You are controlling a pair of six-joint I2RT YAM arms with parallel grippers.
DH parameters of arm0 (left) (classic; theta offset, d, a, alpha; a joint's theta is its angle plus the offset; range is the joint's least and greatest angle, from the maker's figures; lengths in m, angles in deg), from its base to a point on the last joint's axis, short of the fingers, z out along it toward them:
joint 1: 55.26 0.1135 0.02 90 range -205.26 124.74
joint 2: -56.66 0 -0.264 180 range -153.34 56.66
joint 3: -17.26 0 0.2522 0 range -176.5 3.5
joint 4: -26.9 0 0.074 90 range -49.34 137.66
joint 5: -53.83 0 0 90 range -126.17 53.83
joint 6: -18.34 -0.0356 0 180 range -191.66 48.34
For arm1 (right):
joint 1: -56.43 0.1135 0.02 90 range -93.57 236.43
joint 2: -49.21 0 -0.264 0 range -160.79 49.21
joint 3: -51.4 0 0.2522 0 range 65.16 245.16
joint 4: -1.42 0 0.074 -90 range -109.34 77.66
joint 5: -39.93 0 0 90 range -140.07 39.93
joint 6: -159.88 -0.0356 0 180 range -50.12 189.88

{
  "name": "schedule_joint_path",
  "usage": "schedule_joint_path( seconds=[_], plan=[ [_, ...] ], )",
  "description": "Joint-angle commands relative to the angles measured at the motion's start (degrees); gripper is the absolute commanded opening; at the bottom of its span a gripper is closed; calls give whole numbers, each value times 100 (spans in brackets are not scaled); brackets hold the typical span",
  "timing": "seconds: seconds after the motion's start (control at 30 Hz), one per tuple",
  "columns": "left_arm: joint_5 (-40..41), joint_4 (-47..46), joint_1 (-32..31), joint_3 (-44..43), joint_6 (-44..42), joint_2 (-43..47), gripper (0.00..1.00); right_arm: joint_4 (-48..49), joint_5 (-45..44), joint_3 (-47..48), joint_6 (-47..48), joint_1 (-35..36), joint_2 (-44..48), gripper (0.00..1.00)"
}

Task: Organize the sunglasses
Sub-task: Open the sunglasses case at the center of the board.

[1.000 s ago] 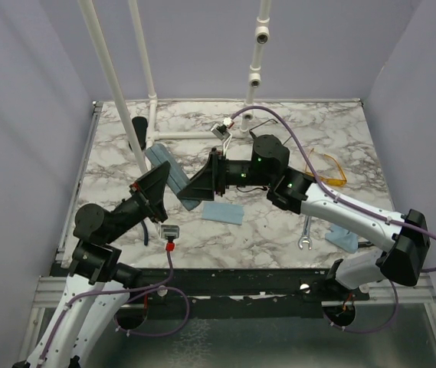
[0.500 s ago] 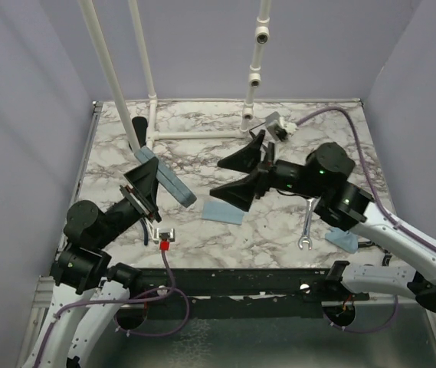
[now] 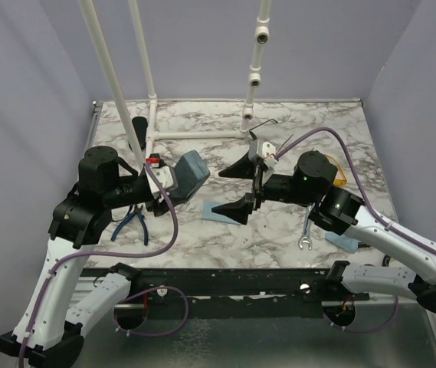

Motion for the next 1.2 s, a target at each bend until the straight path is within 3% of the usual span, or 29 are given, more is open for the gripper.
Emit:
schedule_joint_path(
  seconds=[0.0, 0.13, 0.6, 0.8, 0.87, 1.03, 1.17],
  plan=[
    [-1981, -237, 23, 128, 2133, 207, 0, 661, 708, -7, 54, 16, -114, 100],
    [-1905, -423, 23, 273, 2110, 347, 0, 1674, 1003, -275, -336, 17, -284, 100],
    [-2013, -528, 23, 423, 2039, 461, 0, 2528, 2157, 175, -587, 16, -1123, 100],
    [-2054, -528, 23, 439, 2030, 466, 0, 2348, 2348, 474, -571, 17, -1438, 98],
    [-2082, -528, 23, 430, 2037, 466, 0, 2292, 2437, 539, -554, 17, -1498, 93],
    [-2119, -528, 23, 434, 2061, 489, 0, 2217, 2713, 576, -473, 15, -1439, 63],
    [-2138, -528, 23, 467, 2058, 467, 0, 2237, 2731, 468, -427, 17, -1316, 26]
  ],
)
